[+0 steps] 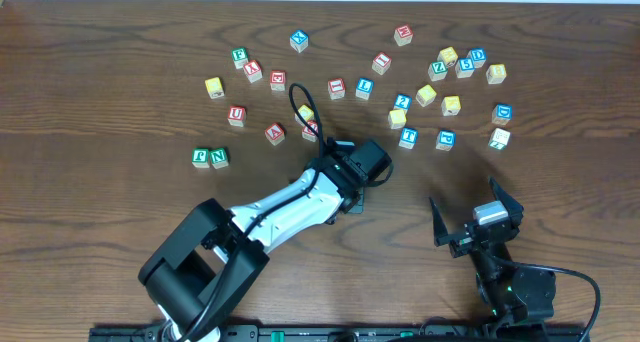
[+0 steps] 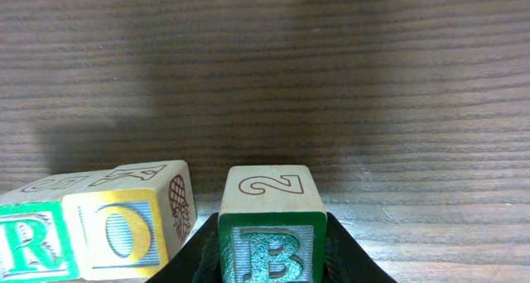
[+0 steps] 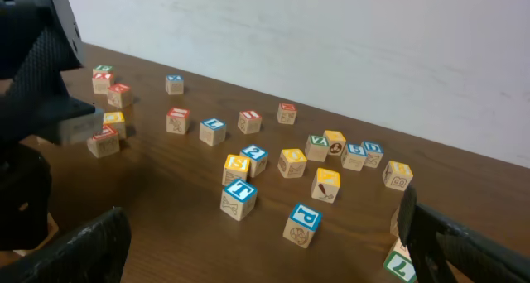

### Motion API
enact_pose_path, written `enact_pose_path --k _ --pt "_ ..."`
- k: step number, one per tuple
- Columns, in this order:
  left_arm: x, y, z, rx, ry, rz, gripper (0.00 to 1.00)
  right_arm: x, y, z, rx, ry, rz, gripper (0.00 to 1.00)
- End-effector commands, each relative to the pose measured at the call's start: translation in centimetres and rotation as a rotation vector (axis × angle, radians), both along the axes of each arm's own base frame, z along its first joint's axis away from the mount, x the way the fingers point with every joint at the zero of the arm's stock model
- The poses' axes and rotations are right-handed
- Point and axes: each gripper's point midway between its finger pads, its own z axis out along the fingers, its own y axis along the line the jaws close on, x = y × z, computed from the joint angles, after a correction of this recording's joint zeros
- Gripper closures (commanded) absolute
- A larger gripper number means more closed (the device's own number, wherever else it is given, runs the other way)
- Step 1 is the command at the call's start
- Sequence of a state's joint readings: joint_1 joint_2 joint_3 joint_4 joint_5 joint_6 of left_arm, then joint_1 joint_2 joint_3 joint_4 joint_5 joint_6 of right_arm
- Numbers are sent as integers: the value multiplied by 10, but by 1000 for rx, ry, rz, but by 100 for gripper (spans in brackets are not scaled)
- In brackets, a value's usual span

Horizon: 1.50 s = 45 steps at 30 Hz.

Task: Spell out ROBOT
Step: 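Align the B block right of the O block with the left gripper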

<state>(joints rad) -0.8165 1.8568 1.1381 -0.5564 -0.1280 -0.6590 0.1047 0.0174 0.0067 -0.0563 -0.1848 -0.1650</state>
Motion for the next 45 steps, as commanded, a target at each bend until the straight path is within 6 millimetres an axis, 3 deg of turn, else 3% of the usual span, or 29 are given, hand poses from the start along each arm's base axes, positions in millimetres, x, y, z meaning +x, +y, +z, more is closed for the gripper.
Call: enact_pose_path --k 1,18,45 --pt "-5 3 -8 8 24 16 89 0 -2 0 11 3 -6 1" --pt "-9 6 -18 20 45 49 89 0 -2 0 11 3 -7 1" --pt "-3 5 -17 20 20 53 89 0 -2 0 11 3 -7 1"
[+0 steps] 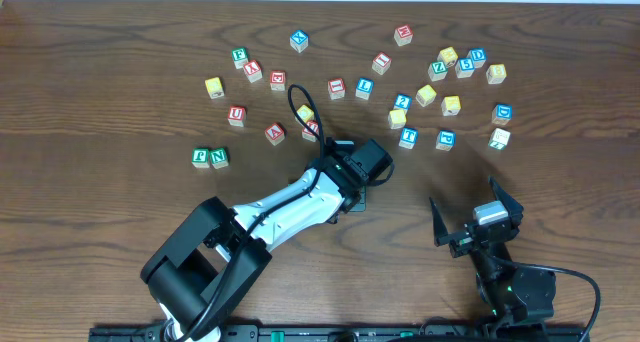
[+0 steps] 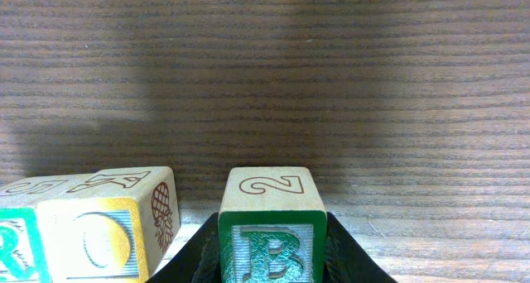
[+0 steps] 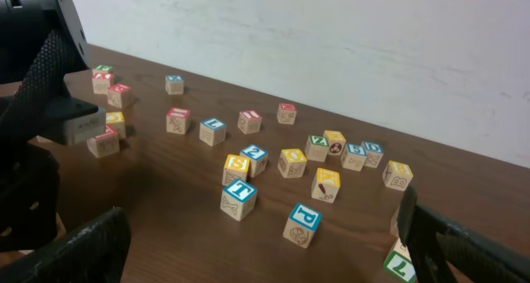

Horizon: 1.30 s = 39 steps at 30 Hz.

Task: Spell out ROBOT
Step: 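Align the B block right of the O block with the left gripper, then lower the B block onto the table and open the left gripper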

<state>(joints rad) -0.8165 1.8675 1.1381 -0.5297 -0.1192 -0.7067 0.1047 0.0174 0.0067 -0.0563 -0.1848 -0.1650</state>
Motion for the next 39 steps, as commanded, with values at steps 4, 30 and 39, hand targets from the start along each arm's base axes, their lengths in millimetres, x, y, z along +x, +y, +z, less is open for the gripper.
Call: enact_pose_path --k 4,30,39 --pt "-6 10 -14 51 25 9 89 0 -2 0 11 3 -6 1" --pt "-4 8 -12 44 17 8 58 0 -2 0 11 3 -7 1" --pt "0 5 0 30 -9 -28 58 0 -2 0 11 3 -7 1"
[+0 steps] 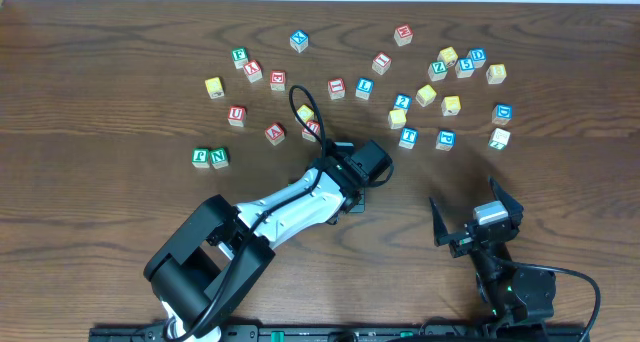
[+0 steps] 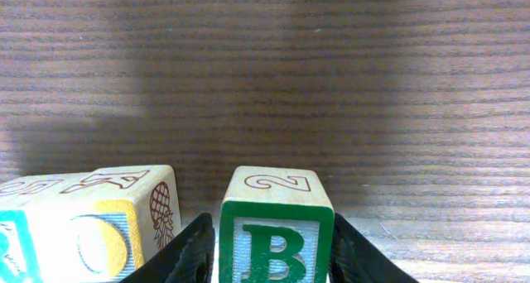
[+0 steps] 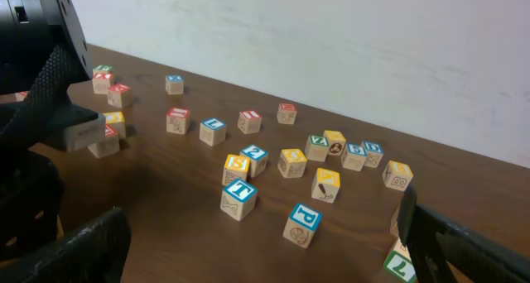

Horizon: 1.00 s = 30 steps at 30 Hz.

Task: Spell out ROBOT
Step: 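Lower the B block onto the table and open the left gripper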

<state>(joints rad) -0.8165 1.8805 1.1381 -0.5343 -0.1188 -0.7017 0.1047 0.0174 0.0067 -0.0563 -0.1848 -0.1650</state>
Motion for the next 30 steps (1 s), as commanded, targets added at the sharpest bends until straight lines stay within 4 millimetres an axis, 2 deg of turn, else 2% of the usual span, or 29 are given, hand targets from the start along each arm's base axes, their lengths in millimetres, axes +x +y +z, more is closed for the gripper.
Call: enact_pose_path --k 1,22,30 --pt "2 3 6 15 -26 -23 58 0 -2 0 11 3 -6 1" --pt "17 -12 45 -45 -114 -83 57 0 -2 0 11 3 -6 1" --pt "30 -24 110 -152 -283 -170 56 0 -2 0 11 3 -6 1"
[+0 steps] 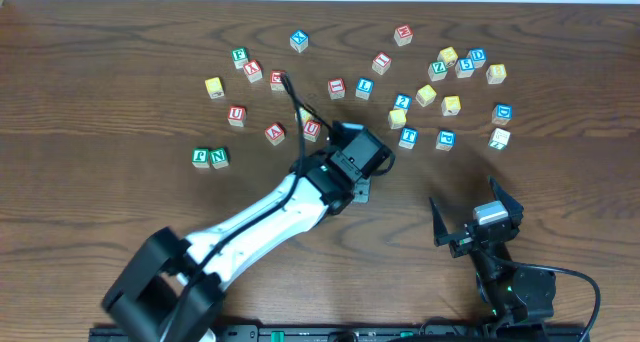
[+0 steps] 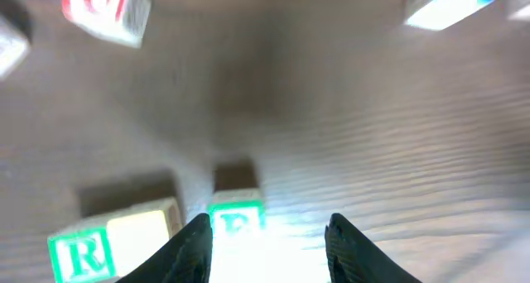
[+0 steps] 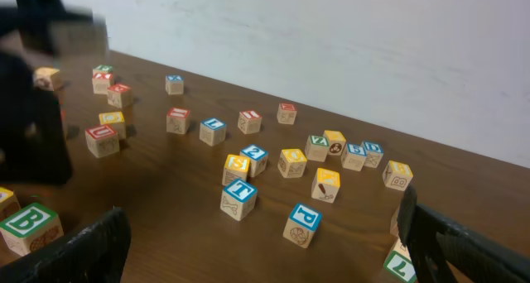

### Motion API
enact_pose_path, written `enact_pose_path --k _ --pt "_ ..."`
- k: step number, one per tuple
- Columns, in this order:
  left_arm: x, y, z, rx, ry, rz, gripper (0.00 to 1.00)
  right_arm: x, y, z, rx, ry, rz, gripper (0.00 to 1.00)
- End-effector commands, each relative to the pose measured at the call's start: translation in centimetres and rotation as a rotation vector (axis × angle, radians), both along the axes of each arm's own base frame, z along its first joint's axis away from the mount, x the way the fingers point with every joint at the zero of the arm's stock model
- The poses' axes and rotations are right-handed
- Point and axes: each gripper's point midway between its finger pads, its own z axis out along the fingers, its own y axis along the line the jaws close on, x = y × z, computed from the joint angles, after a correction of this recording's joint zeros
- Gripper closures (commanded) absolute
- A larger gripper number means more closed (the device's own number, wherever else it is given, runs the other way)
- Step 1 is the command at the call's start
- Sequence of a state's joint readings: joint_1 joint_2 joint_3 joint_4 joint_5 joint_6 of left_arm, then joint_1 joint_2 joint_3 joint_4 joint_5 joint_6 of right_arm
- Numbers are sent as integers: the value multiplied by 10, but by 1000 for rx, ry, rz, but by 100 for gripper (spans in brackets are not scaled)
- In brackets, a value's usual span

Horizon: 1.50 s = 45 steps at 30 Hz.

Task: Spell out ROBOT
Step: 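Lower the B block onto the table and open the left gripper, then move the left gripper up over the green N block and hold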

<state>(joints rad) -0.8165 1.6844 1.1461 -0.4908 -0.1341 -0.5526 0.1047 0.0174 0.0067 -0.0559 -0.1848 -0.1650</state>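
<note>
In the left wrist view a row of three blocks lies on the table: a green R block [image 2: 79,254], a yellow block [image 2: 137,232] washed out by glare, and a green B block [image 2: 236,219]. My left gripper [image 2: 269,251] hangs open above and just right of the B block, holding nothing. The right wrist view shows the B block [image 3: 30,225] at the lower left. In the overhead view the left gripper [image 1: 356,188] and arm hide the row. My right gripper [image 1: 476,225] stands open and empty at the front right. A blue T block [image 3: 238,198] lies among the loose blocks.
Several loose letter blocks are scattered across the far half of the table [image 1: 560,182]. A red block [image 2: 108,6] lies just beyond the row and a blue P block [image 3: 302,223] in front of the right gripper. A green pair [image 1: 211,158] sits at the left.
My left gripper has risen and pulled back from the B block, which stays on the table beside the yellow block. The jaws stand wider apart. The right arm has not moved.
My left gripper held the green B block at table level to the right of the R and O blocks. It stayed there, and then its jaws stood loose around the block. Now the gripper is open above the row, with B resting beside O.
</note>
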Motion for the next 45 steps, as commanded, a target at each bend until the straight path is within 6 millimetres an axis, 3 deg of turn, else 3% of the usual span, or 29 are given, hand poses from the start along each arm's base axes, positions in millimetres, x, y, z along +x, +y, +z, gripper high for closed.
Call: enact_pose_path --k 1,12,21,32,37,45 --pt "11 -8 34 -45 -93 -34 57 0 -2 0 11 3 -7 1" --pt "16 -6 39 -11 -134 -77 56 0 -2 0 11 3 -7 1" --pt "16 -5 38 121 -186 -297 56 0 -2 0 11 3 -6 1" --pt "20 -1 38 123 -184 -283 56 0 -2 0 11 3 -7 1" --pt "28 17 35 141 -162 -241 56 0 -2 0 11 3 -7 1" --pt "48 70 27 183 -101 -114 56 0 -2 0 11 3 -6 1"
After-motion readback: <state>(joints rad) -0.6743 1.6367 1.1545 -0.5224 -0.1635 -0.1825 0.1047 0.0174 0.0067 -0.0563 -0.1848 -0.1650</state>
